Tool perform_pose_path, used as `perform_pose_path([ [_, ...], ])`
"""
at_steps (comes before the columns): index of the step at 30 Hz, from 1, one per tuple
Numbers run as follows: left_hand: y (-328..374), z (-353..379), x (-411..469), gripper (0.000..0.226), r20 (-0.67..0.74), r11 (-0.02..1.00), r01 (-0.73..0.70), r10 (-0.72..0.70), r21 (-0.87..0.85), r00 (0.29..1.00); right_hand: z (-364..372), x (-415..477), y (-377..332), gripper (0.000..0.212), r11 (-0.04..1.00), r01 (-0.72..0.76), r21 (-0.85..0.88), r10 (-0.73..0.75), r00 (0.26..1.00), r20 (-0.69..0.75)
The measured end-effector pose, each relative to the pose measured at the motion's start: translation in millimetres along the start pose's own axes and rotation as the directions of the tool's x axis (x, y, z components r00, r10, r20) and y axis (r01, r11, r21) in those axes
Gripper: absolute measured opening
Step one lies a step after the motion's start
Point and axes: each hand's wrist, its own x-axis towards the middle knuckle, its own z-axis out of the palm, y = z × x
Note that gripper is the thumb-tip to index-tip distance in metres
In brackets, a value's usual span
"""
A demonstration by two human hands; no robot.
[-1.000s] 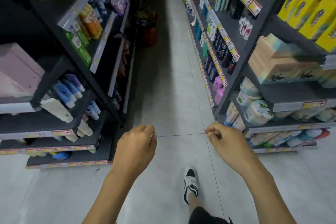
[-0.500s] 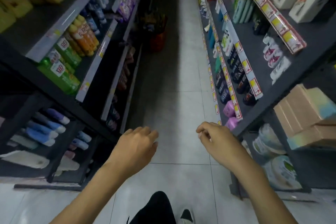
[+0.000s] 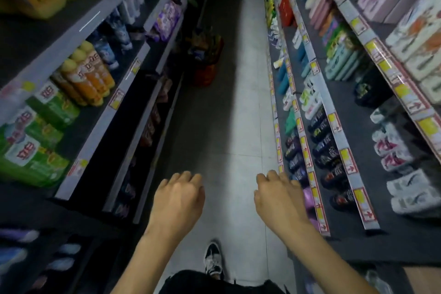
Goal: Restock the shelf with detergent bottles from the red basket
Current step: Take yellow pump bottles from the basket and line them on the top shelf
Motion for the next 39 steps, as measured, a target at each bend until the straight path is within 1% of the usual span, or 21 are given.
perform_pose_path([
  [3, -13, 4, 65, 0.012, 0.032, 1.000, -0.016, 0.017, -0.011, 0.999, -20, 55, 9, 0.031, 0.997, -0.073, -0.004, 0.073, 0.997, -0.002],
  [5, -22, 6, 103, 0.008, 0.053, 0.999, -0.043, 0.043, -0.016, 0.998, -27, 87, 16, 0.033, 0.998, -0.065, 0.028, 0.066, 0.997, -0.030],
  [7, -30, 6, 142, 0.007, 0.059, 0.997, -0.067, 0.069, -0.028, 0.996, -30, 122, 24, 0.032, 0.989, 0.005, 0.149, 0.017, 0.989, -0.144],
  [8, -33, 7, 162, 0.007, 0.055, 0.997, -0.076, 0.077, -0.032, 0.995, -30, 140, 29, 0.029, 0.973, 0.049, 0.226, 0.004, 0.973, -0.229],
  [10, -40, 9, 203, 0.010, 0.038, 0.995, -0.088, 0.089, -0.038, 0.995, -30, 176, 41, 0.027, 0.928, 0.134, 0.349, 0.015, 0.919, -0.394],
  [11, -42, 11, 224, 0.016, 0.024, 0.995, -0.093, 0.095, -0.046, 0.995, -31, 194, 46, 0.027, 0.906, 0.174, 0.386, 0.015, 0.897, -0.441],
  [12, -43, 11, 245, 0.022, 0.010, 0.993, -0.101, 0.101, -0.059, 0.995, -34, 213, 51, 0.026, 0.886, 0.208, 0.416, 0.005, 0.890, -0.456],
  [15, -46, 16, 310, 0.030, -0.009, 0.987, -0.143, 0.142, -0.077, 0.990, -34, 275, 66, 0.025, 0.859, 0.276, 0.432, -0.058, 0.889, -0.454],
  [17, -47, 21, 354, 0.031, 0.007, 0.981, -0.192, 0.193, -0.038, 0.981, -32, 319, 84, 0.028, 0.876, 0.290, 0.385, -0.125, 0.908, -0.401],
  [18, -48, 21, 375, 0.030, 0.021, 0.976, -0.218, 0.218, -0.012, 0.976, -34, 341, 93, 0.031, 0.892, 0.279, 0.356, -0.161, 0.932, -0.326],
  [20, -51, 17, 415, 0.028, 0.045, 0.963, -0.266, 0.264, 0.036, 0.963, -40, 383, 114, 0.036, 0.925, 0.257, 0.281, -0.230, 0.965, -0.124],
  [22, -58, 11, 452, 0.025, 0.070, 0.954, -0.291, 0.287, 0.065, 0.955, -48, 421, 132, 0.037, 0.935, 0.264, 0.235, -0.278, 0.960, 0.026],
  [23, -62, 8, 471, 0.021, 0.074, 0.953, -0.294, 0.289, 0.070, 0.954, -54, 440, 138, 0.037, 0.935, 0.272, 0.227, -0.290, 0.956, 0.052],
  [25, -70, 3, 507, 0.013, 0.080, 0.955, -0.294, 0.290, 0.039, 0.954, -67, 479, 145, 0.037, 0.929, 0.284, 0.235, -0.303, 0.952, 0.048],
  [27, -77, 1, 542, 0.016, 0.074, 0.957, -0.291, 0.291, -0.008, 0.954, -79, 520, 149, 0.036, 0.918, 0.279, 0.282, -0.298, 0.954, 0.026],
  [29, -84, 1, 581, 0.021, 0.070, 0.954, -0.297, 0.299, -0.033, 0.952, -88, 566, 151, 0.031, 0.892, 0.245, 0.381, -0.258, 0.966, -0.018],
  [32, -97, 5, 641, 0.020, 0.066, 0.949, -0.314, 0.316, -0.042, 0.946, -100, 634, 152, 0.022, 0.813, 0.193, 0.549, -0.193, 0.979, -0.058],
  [35, -115, 4, 698, 0.019, 0.017, 0.939, -0.343, 0.343, -0.021, 0.939, -111, 695, 157, 0.016, 0.733, 0.155, 0.663, -0.135, 0.987, -0.082],
  [37, -128, 3, 736, 0.018, -0.045, 0.951, -0.306, 0.304, -0.047, 0.952, -119, 735, 163, 0.013, 0.684, 0.126, 0.718, -0.066, 0.992, -0.112],
  [39, -141, 5, 776, 0.019, -0.100, 0.968, -0.226, 0.215, -0.113, 0.971, -129, 775, 169, 0.013, 0.648, 0.083, 0.757, 0.019, 0.992, -0.125],
])
